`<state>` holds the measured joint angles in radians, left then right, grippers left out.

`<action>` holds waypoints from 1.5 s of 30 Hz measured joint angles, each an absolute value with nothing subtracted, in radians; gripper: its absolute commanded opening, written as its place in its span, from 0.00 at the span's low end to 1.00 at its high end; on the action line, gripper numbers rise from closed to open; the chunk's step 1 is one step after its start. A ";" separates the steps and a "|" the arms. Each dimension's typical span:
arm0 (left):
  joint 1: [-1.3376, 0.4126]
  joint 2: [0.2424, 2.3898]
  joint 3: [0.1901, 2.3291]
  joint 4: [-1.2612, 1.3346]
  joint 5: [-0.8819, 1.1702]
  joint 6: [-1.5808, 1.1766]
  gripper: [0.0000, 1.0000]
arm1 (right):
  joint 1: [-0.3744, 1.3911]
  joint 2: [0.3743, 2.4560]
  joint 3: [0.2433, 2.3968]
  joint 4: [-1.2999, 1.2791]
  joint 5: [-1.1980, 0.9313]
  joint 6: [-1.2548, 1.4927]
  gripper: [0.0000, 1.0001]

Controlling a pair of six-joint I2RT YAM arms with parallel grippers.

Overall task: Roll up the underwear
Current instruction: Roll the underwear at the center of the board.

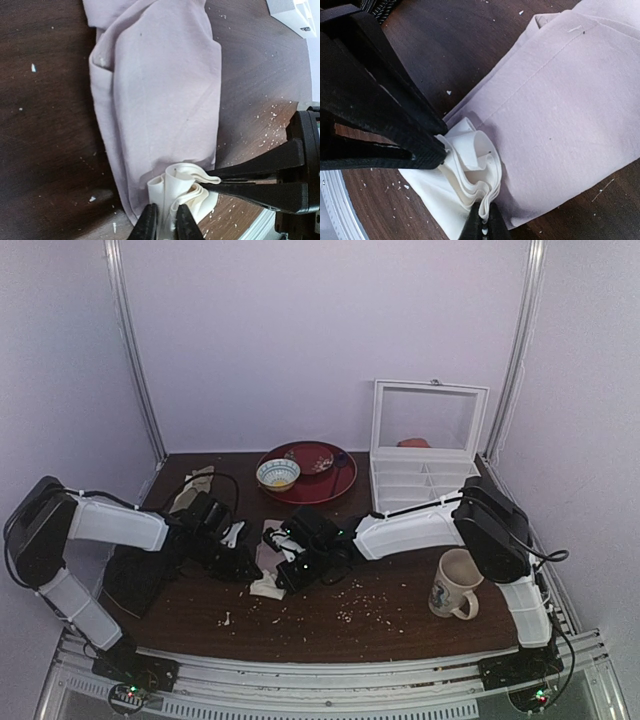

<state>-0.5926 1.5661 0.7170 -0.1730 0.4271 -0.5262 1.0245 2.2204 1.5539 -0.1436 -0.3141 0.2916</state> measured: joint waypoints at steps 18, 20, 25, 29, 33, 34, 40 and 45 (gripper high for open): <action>-0.593 1.626 0.752 -0.201 0.353 -0.544 0.00 | 1.024 2.222 1.555 -0.142 -0.314 0.284 0.09; -0.593 1.630 0.756 -0.201 0.353 -0.547 0.00 | 1.024 2.218 1.539 -0.119 -0.314 0.283 0.11; -0.593 1.633 0.759 -0.201 0.353 -0.550 0.00 | 1.024 2.147 1.420 -0.038 -0.284 0.261 0.16; -0.593 1.634 0.759 -0.199 0.355 -0.551 0.00 | 1.032 2.084 1.348 -0.008 -0.244 0.223 0.17; -0.593 1.638 0.759 -0.188 0.356 -0.558 0.00 | 1.055 2.024 1.300 0.031 -0.176 0.151 0.20; -0.593 1.639 0.759 -0.186 0.357 -0.561 0.00 | 1.066 2.015 1.296 0.038 -0.161 0.128 0.21; -0.593 1.640 0.759 -0.184 0.358 -0.566 0.00 | 1.162 2.008 1.298 0.102 -0.084 -0.067 0.24; -0.593 1.640 0.759 -0.184 0.359 -0.567 0.01 | 1.189 2.057 1.341 0.120 -0.067 -0.170 0.25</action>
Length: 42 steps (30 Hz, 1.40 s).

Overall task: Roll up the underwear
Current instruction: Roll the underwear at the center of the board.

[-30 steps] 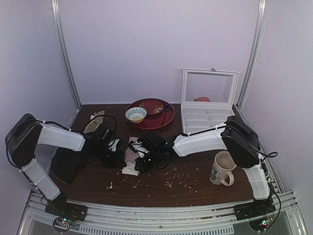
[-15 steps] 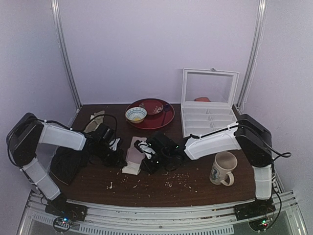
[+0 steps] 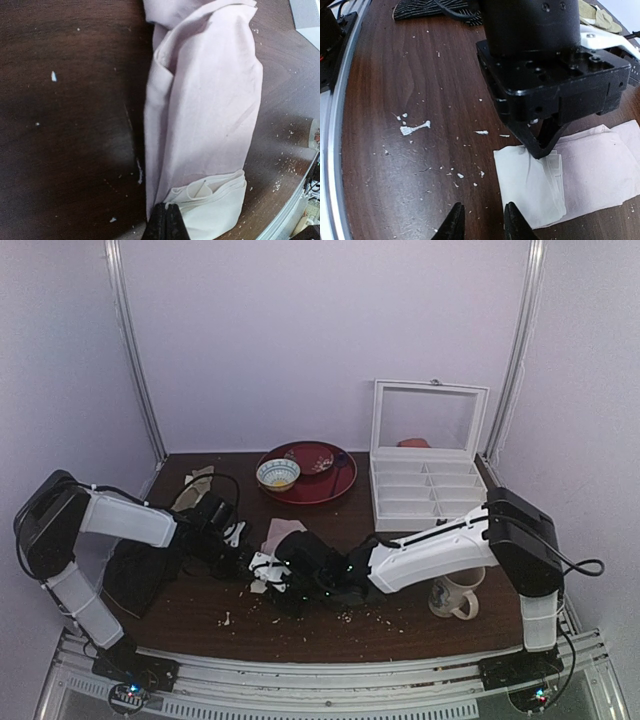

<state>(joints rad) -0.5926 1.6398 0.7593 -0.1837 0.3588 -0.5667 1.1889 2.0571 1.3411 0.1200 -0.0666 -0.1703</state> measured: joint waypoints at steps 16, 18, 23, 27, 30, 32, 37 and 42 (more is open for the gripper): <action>-0.593 1.640 0.760 -0.184 0.360 -0.569 0.01 | 1.186 2.167 1.401 0.130 0.036 -0.364 0.29; -0.593 1.639 0.760 -0.184 0.360 -0.569 0.01 | 1.186 2.175 1.404 0.133 0.042 -0.372 0.28; -0.593 1.639 0.760 -0.185 0.360 -0.569 0.01 | 1.185 2.200 1.424 0.131 0.046 -0.393 0.21; -0.593 1.639 0.761 -0.187 0.360 -0.569 0.01 | 1.185 2.204 1.424 0.128 0.046 -0.397 0.15; -0.593 1.639 0.761 -0.187 0.361 -0.569 0.01 | 1.185 2.204 1.424 0.128 0.046 -0.398 0.10; -0.593 1.639 0.761 -0.187 0.361 -0.570 0.01 | 1.185 2.204 1.424 0.128 0.049 -0.402 0.08; -0.593 1.639 0.761 -0.187 0.363 -0.573 0.01 | 1.184 2.205 1.424 0.129 0.059 -0.400 0.00; -0.593 1.639 0.762 -0.188 0.364 -0.575 0.02 | 1.184 2.205 1.424 0.130 0.068 -0.396 0.00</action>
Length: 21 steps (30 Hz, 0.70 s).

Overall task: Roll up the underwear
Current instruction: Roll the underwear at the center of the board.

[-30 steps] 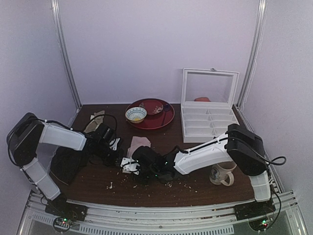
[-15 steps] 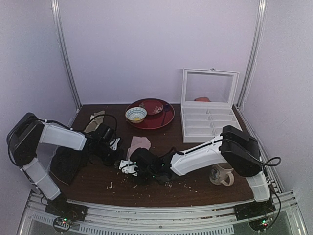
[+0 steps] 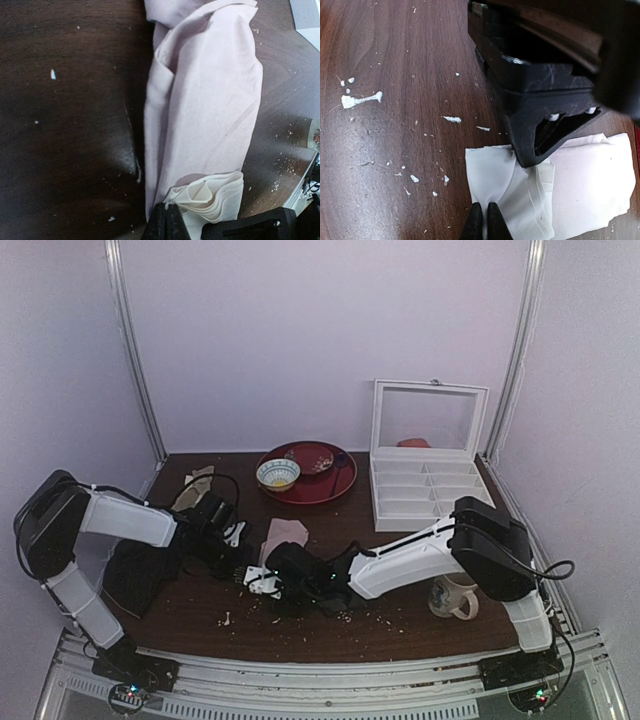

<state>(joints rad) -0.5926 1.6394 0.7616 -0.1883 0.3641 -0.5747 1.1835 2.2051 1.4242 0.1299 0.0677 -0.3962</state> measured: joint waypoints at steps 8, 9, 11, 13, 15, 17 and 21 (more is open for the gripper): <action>-0.593 1.639 0.781 -0.209 0.370 -0.577 0.04 | 1.153 2.204 1.436 0.109 -0.012 -0.331 0.00; -0.592 1.639 0.783 -0.211 0.370 -0.577 0.04 | 1.141 2.203 1.436 0.106 -0.042 -0.310 0.00; -0.592 1.639 0.786 -0.214 0.370 -0.577 0.04 | 1.112 2.200 1.441 0.094 -0.109 -0.265 0.00; -0.590 1.640 0.791 -0.220 0.369 -0.577 0.05 | 1.078 2.200 1.458 0.068 -0.183 -0.220 0.00; -0.590 1.640 0.795 -0.220 0.370 -0.577 0.08 | 1.042 2.200 1.480 0.034 -0.250 -0.171 0.00; -0.590 1.640 0.797 -0.220 0.371 -0.577 0.16 | 1.014 2.200 1.494 0.013 -0.311 -0.134 0.00; -0.590 1.639 0.797 -0.224 0.369 -0.579 0.21 | 0.978 2.200 1.504 -0.017 -0.410 -0.075 0.00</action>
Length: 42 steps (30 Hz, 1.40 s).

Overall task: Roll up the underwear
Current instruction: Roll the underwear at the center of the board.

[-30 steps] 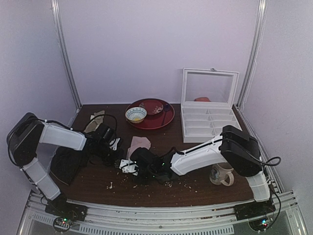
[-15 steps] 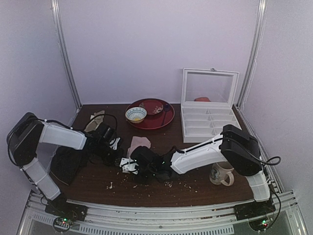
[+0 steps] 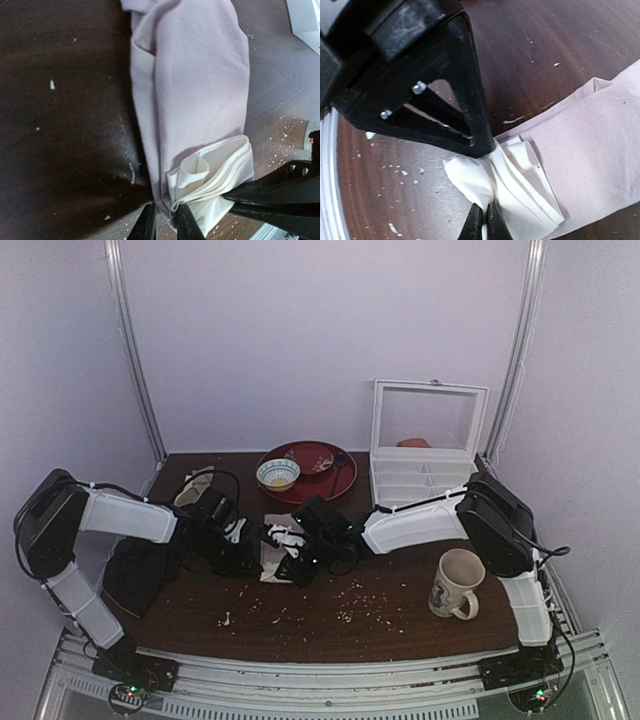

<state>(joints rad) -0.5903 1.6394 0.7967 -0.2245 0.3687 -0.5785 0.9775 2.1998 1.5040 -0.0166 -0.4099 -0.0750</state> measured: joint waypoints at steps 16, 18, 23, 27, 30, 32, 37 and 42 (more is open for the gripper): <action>-0.550 1.577 0.816 -0.274 0.340 -0.579 0.22 | 0.972 2.205 1.519 -0.061 -0.575 -0.007 0.00; -0.550 1.576 0.816 -0.272 0.344 -0.580 0.21 | 0.970 2.206 1.519 -0.062 -0.588 0.006 0.00; -0.550 1.576 0.815 -0.249 0.374 -0.584 0.19 | 0.957 2.218 1.520 -0.061 -0.627 0.044 0.00; -0.550 1.576 0.805 -0.204 0.407 -0.590 0.19 | 0.941 2.241 1.520 -0.053 -0.662 0.086 0.00; -0.550 1.576 0.788 -0.178 0.424 -0.594 0.18 | 0.929 2.249 1.520 -0.042 -0.688 0.113 0.00; -0.550 1.576 0.773 -0.162 0.437 -0.598 0.18 | 0.922 2.255 1.520 -0.033 -0.706 0.132 0.00; -0.550 1.576 0.758 -0.144 0.455 -0.606 0.18 | 0.905 2.276 1.533 -0.019 -0.754 0.181 0.00; -0.550 1.576 0.757 -0.122 0.471 -0.607 0.18 | 0.883 2.296 1.546 -0.004 -0.806 0.236 0.00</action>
<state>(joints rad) -0.5503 1.5764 0.7570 -0.1219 0.4713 -0.6067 0.8833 2.2955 1.5459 -0.0036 -0.8059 0.2356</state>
